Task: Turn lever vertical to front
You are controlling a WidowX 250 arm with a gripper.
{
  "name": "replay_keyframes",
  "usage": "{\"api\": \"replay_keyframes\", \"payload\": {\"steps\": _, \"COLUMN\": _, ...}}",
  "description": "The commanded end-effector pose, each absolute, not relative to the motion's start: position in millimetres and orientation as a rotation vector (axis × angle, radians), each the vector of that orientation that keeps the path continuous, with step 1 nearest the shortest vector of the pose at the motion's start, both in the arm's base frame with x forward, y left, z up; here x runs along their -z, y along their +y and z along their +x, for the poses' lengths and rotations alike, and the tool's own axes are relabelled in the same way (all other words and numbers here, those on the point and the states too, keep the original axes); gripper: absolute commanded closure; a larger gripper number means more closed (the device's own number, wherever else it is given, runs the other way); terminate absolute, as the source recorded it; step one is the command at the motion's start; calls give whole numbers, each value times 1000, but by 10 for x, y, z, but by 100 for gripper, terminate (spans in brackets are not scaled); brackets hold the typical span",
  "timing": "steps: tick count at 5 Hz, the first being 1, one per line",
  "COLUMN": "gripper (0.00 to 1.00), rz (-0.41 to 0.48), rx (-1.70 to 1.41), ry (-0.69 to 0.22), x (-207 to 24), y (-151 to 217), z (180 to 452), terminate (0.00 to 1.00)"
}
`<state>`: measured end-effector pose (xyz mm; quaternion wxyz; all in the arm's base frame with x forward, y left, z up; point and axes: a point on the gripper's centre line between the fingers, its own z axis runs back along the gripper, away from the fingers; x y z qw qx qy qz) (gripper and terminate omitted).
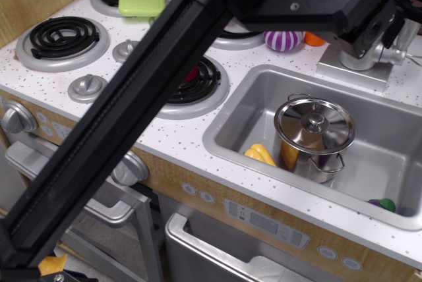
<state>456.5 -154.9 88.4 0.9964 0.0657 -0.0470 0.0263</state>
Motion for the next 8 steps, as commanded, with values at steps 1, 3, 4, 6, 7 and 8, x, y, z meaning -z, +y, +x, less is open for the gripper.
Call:
{"api": "replay_keyframes", "payload": {"steps": 1, "gripper": 0, "rz": 132, "rx": -53, "ry": -94, "x": -884, "y": -1549, "z": 4565, "terminate": 0}}
{"api": "replay_keyframes", "payload": {"steps": 3, "gripper": 0, "rz": 191, "rx": -37, "ry": -219, "x": -1022, "y": -1401, "z": 4698, "terminate": 0}}
{"api": "replay_keyframes", "payload": {"steps": 4, "gripper": 0, "rz": 223, "rx": -14, "ry": -310, "x": -1074, "y": -1381, "z": 4767, "terminate": 0}}
{"api": "replay_keyframes", "payload": {"steps": 6, "gripper": 0, "rz": 248, "rx": -13, "ry": -437, "x": -1238, "y": -1351, "z": 4895, "terminate": 0}}
{"api": "replay_keyframes", "payload": {"steps": 7, "gripper": 0, "rz": 242, "rx": 5, "ry": -475, "x": -1317, "y": -1355, "z": 4997, "terminate": 0}}
{"api": "replay_keyframes", "payload": {"steps": 8, "gripper": 0, "rz": 240, "rx": 10, "ry": -492, "x": -1348, "y": -1369, "z": 5079, "terminate": 0}}
